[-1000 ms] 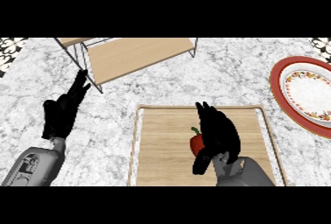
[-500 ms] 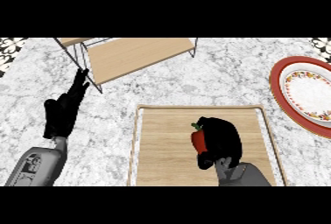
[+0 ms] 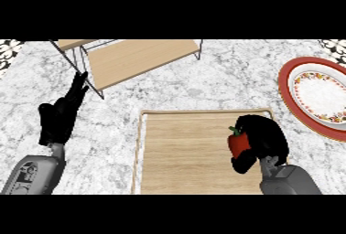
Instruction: Pick the bell pepper from the tray and place it in the plate
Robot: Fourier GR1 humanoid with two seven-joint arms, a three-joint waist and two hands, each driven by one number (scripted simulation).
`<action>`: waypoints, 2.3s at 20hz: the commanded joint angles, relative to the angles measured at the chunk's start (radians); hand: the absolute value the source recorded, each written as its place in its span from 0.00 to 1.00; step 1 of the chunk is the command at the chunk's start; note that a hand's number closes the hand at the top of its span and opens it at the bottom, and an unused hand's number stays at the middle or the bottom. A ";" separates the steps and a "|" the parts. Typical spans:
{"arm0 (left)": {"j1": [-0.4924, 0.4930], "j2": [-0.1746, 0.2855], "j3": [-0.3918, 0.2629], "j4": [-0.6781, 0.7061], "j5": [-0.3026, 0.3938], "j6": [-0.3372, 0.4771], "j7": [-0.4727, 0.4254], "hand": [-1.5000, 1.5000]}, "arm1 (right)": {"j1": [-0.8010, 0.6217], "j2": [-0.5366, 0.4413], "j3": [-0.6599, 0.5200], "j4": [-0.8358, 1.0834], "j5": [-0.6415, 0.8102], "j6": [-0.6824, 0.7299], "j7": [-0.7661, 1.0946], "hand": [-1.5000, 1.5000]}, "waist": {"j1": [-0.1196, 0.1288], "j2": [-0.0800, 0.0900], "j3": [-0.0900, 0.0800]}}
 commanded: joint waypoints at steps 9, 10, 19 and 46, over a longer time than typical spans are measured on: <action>0.072 0.008 0.039 -0.041 0.012 0.028 -0.011 0.50 | 0.072 -0.521 -0.557 0.125 -0.264 -0.093 -0.581 1.00 | -0.091 0.000 0.015; 0.075 0.009 0.043 -0.050 0.017 0.027 -0.012 0.50 | 0.075 -0.538 -0.601 0.134 -0.284 -0.130 -0.644 1.00 | -0.092 -0.005 0.016; 0.051 -0.005 0.007 -0.067 0.004 0.016 0.007 0.50 | 0.064 -0.685 -0.896 0.403 -0.545 -0.136 -1.242 1.00 | -0.038 0.006 0.013; -0.094 -0.056 0.002 0.073 -0.060 -0.021 -0.026 0.50 | -0.508 -0.535 -0.555 1.302 -0.198 -0.262 -1.422 1.00 | 0.054 0.019 0.002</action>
